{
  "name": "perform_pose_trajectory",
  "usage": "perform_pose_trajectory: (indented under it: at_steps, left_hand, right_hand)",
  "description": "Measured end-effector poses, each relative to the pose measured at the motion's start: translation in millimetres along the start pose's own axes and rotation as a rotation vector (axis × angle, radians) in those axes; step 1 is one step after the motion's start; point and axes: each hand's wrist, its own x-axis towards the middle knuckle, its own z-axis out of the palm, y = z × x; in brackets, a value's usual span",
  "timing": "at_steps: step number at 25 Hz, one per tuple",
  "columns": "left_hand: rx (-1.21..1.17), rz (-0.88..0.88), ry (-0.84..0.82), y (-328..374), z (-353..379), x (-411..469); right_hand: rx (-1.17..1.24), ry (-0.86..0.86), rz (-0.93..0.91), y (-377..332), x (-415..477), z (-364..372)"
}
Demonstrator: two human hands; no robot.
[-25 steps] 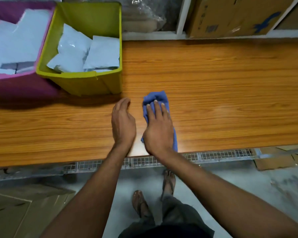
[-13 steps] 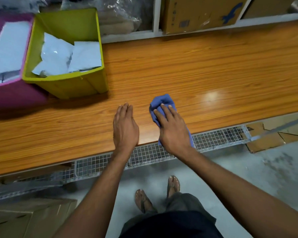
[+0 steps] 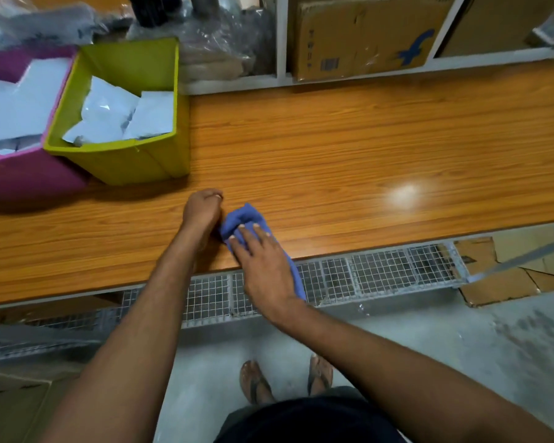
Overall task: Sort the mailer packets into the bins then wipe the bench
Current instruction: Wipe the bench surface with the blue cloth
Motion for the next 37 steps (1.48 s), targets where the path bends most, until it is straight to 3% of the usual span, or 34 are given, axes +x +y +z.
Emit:
perform_pose_trajectory:
  at_steps: [3,5,6,9,11,13,15,19,23,27,30,35,37]
  left_hand:
    - [-0.009,-0.014,-0.044,6,-5,-4]
    - [0.052,0.021,-0.086,11,-4,-13]
    - [0.057,0.047,-0.091,12,-1,-17]
    - [-0.028,0.123,-0.034,8,13,-28]
    - [-0.049,0.196,0.008,9,25,-41]
    - [-0.078,0.239,0.017,10,38,-50]
    - [-0.049,0.266,-0.004,11,48,-52]
    - [0.147,0.344,0.017,16,59,-40]
    - [0.586,0.466,0.048,52,84,2]
    - [0.899,0.425,-0.098,69,113,49]
    - [0.875,0.425,-0.037,52,121,45]
    - [0.743,0.554,-0.023,8,105,-55]
    - [0.441,0.464,-0.109,6,87,-89]
  right_hand:
    - [0.099,-0.061,-0.297,-10,-22,-7]
    - [0.298,-0.137,-0.353,4,-35,-25]
    - [0.466,-0.137,-0.256,11,-39,-39]
    - [1.126,0.017,0.315,58,-28,-82]
    - [1.5,0.003,0.599,95,-7,-101]
    - [1.779,-0.018,0.817,122,7,-112]
    - [1.962,-0.001,0.876,141,12,-115]
    - [1.975,0.052,0.822,155,25,-124]
    - [1.7,0.167,0.793,157,53,-144]
    - [1.519,0.201,0.721,154,65,-151]
    - [1.467,0.225,0.697,157,62,-147]
    - [1.486,0.207,0.788,155,46,-135]
    - [1.513,0.184,0.819,153,42,-135]
